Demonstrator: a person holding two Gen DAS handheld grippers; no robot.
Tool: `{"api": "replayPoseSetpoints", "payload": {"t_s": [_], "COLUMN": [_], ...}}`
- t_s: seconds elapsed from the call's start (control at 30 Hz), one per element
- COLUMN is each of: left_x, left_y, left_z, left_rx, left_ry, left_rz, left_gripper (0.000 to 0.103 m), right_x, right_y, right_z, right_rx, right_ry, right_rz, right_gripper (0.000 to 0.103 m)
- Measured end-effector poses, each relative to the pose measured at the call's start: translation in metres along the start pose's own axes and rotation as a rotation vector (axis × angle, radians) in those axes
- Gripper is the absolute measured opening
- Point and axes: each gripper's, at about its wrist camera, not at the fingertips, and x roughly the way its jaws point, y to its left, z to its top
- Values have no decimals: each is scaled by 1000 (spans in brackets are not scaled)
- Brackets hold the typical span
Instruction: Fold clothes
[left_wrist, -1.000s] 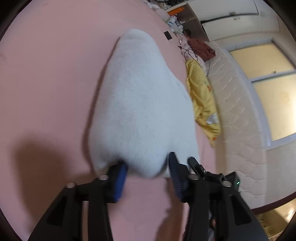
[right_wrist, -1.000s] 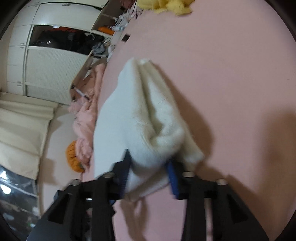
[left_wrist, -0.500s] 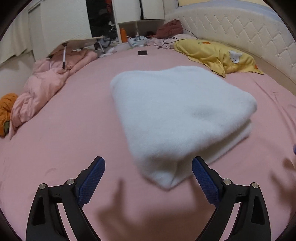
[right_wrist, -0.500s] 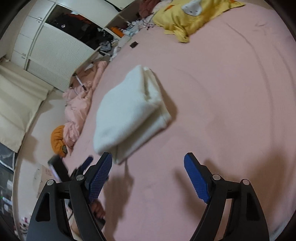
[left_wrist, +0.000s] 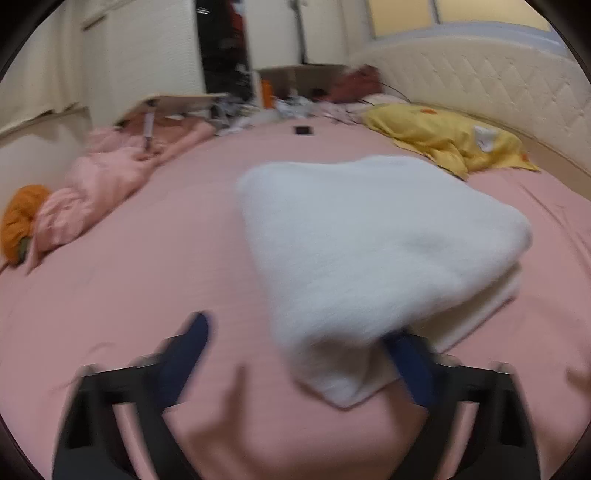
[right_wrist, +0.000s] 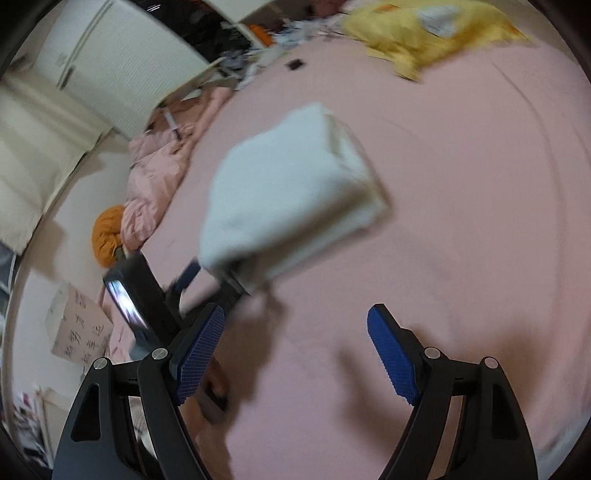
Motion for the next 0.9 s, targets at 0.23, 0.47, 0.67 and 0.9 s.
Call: {"api": "replayPoseSetpoints", "payload": {"t_s": [0.23,0.47,0.67,0.9], "left_x": [7,20,27,29], "left_y": [-19,-39,-52,-45], "left_z": [-3,-12,-17,-15], "left_rx": [129,239,317,290], "left_ry": [14,55,70,71], "left_rz": [51,108,202,173], "left_gripper": [32,42,51,51], "right_x": [69,183,275,335], "right_y": [67,143,193,186], "right_z": [95,155,163,158], "right_rx": [-84,-344,-566,-481], "right_ry": [100,419,651,781], "right_rz": [-3,-351,-624,-720], "right_gripper": [80,80,80,85]}}
